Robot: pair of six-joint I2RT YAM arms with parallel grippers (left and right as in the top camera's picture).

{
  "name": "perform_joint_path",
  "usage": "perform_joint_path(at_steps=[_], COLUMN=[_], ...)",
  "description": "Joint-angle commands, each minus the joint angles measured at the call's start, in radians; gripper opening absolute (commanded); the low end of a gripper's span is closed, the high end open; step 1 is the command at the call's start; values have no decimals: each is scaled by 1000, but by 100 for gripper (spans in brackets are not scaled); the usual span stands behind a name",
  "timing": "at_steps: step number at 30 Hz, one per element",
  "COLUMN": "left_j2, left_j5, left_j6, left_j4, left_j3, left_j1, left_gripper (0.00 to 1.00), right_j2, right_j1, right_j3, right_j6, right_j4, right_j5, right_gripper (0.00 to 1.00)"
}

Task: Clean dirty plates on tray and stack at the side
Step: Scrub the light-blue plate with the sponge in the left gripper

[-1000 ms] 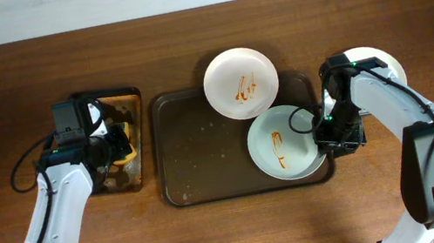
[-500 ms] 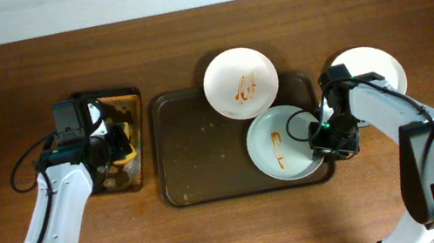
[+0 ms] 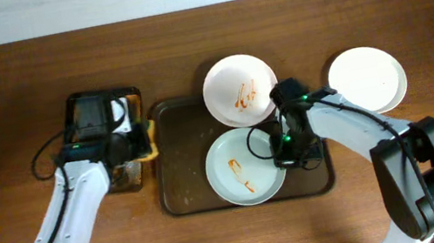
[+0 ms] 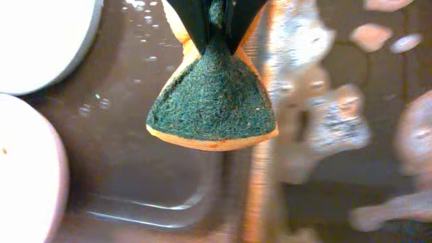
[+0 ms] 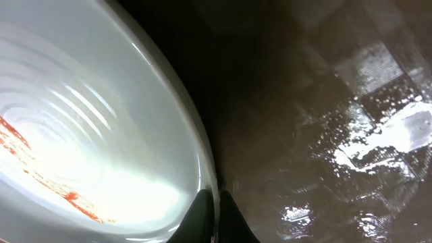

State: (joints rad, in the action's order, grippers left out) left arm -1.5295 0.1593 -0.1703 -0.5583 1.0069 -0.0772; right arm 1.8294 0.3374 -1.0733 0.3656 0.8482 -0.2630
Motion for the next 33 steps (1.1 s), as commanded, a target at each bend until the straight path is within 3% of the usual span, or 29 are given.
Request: perform_joint_path(at_steps=[1,5,9,14,19,24,33], left_j2=[8,8,8,3,-56,-162,-228], left_j5=[21,54,170,159,62,80,77], left_j6=[153,194,7,-65,-307,-558,-655], left_j4=[5,72,156,122,118,124,166], left_j3=[3,3,3,3,2,2,2], left_j1=[-87,-180,-248,-345,-480,-569,-613], left_gripper=[0,0,0,0,0,0,0], right_j2=[8,8,8,8,8,8,8], right_j1=[10,10,9,9,9,8,8], right_j3=[-5,-6,-6,-6,-6,-6,-6], right_j6=[-37,-97,-136,-160,-161,-160,-160], right_j4=[2,-22,-53,-95,-116,-116,-116], right_j5=[56,50,133,142,220,256,275], right_gripper=[4,4,4,4,4,4,4])
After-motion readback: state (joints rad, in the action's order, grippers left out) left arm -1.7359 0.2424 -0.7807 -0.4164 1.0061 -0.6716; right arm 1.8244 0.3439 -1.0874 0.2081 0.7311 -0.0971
